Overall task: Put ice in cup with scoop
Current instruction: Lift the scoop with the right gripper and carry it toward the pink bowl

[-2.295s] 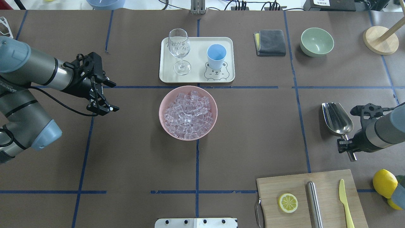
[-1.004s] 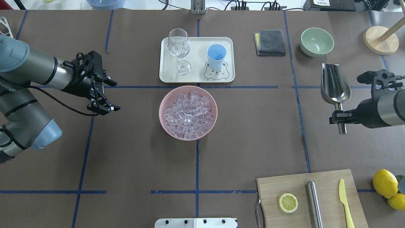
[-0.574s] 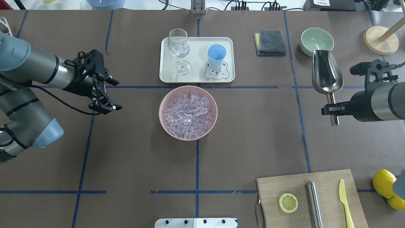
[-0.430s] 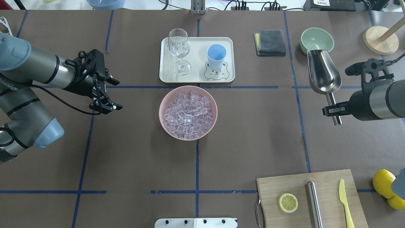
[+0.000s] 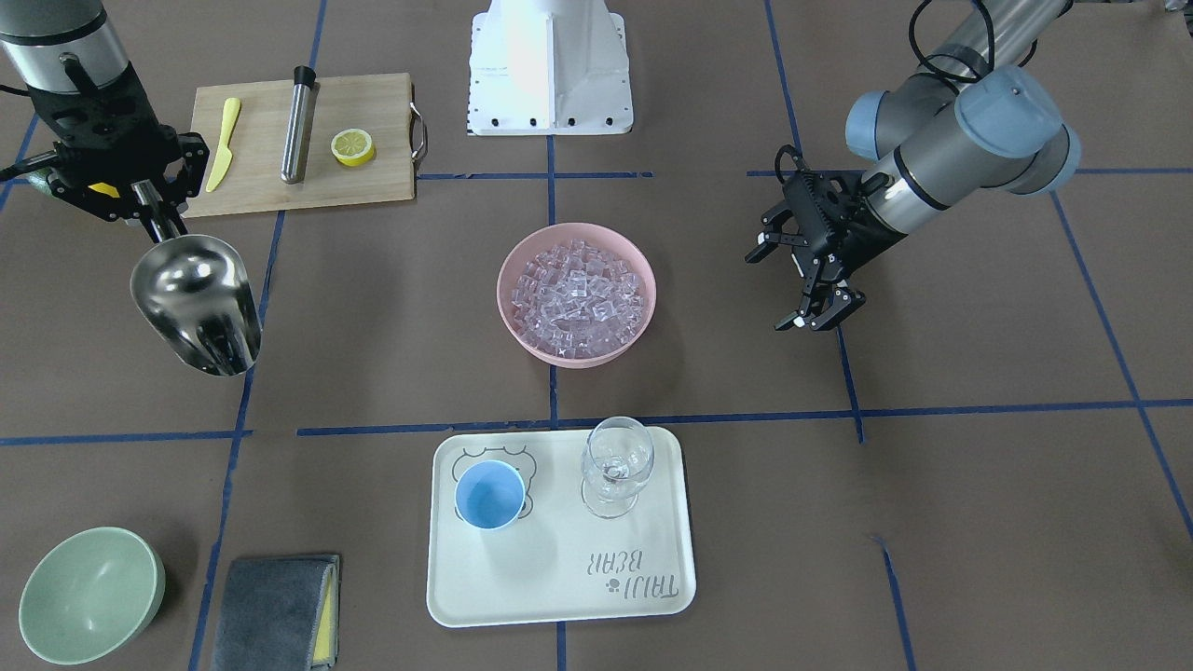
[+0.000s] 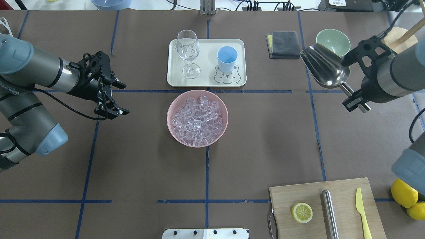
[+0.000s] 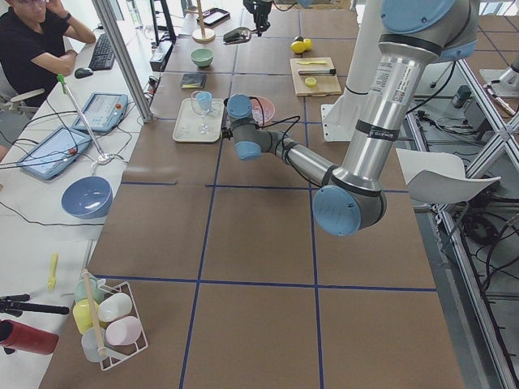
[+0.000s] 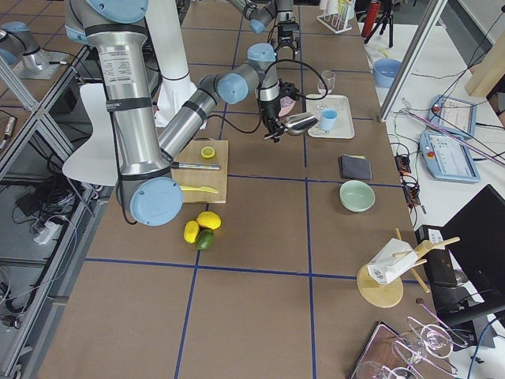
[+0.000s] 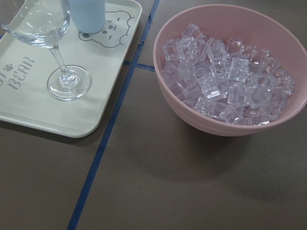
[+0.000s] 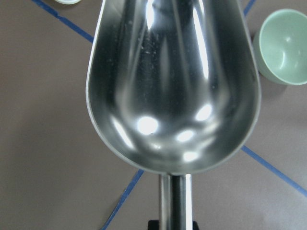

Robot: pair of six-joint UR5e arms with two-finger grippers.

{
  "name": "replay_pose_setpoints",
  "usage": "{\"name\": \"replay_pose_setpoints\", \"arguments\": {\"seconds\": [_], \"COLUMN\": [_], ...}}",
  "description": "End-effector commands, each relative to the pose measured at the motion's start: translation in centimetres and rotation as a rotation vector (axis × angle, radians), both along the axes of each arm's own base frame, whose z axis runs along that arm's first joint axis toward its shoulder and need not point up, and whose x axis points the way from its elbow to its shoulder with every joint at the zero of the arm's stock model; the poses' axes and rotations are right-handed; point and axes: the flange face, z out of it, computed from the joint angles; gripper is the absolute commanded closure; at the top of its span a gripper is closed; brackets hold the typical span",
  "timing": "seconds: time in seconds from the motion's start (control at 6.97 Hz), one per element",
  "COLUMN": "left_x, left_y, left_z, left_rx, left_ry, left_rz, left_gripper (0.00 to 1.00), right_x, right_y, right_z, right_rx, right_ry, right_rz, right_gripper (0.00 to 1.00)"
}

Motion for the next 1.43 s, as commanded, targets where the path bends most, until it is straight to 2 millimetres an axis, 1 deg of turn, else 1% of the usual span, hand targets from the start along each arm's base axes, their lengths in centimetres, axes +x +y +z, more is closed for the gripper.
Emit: {"name": "replay_pose_setpoints", "arguments": {"seconds": [0.0, 0.14, 0.29, 0.43, 0.57, 0.72, 0.86, 1.0, 1.15, 1.29], "left_x": [1.3, 3.6, 5.9, 7.8, 11.5, 12.2, 12.4, 12.5, 13.0, 13.3], "left_y": [0.8, 2.1, 3.8, 3.7, 4.5, 4.6, 4.5, 4.5, 4.2, 4.0], "left_z": [1.5, 2.9, 3.0, 1.9, 1.1, 1.1, 1.8, 1.8, 1.4, 1.5], "left_rx": [0.068, 0.088, 0.109, 0.133, 0.137, 0.133, 0.126, 0.124, 0.124, 0.121], "left_ry": [0.059, 0.081, 0.095, 0.096, 0.091, 0.081, 0.072, 0.072, 0.074, 0.070], "left_rz": [0.027, 0.067, 0.088, 0.041, 0.035, 0.028, 0.030, 0.030, 0.031, 0.031], "left_gripper": [0.00, 0.00, 0.00, 0.00, 0.00, 0.00, 0.00, 0.00, 0.00, 0.00], "right_x": [-1.5, -2.3, -3.4, -3.8, -3.8, -4.1, -5.2, -6.1, -7.2, -9.2], "right_y": [-1.4, -2.2, -3.3, -3.6, -3.6, -3.3, -2.4, -2.8, -3.5, -3.4], "right_z": [-6.2, -5.4, -5.5, -5.5, -6.1, -6.7, -7.0, -7.2, -9.0, -11.1], "right_rx": [0.071, 0.075, 0.107, 0.125, 0.125, 0.124, 0.131, 0.125, 0.104, 0.106], "right_ry": [0.139, 0.167, 0.197, 0.205, 0.207, 0.219, 0.229, 0.243, 0.268, 0.332], "right_rz": [-0.265, -0.311, -0.381, -0.418, -0.420, -0.426, -0.427, -0.447, -0.463, -0.497], "right_gripper": [1.00, 1.00, 1.00, 1.00, 1.00, 1.00, 1.00, 1.00, 1.00, 1.00]}}
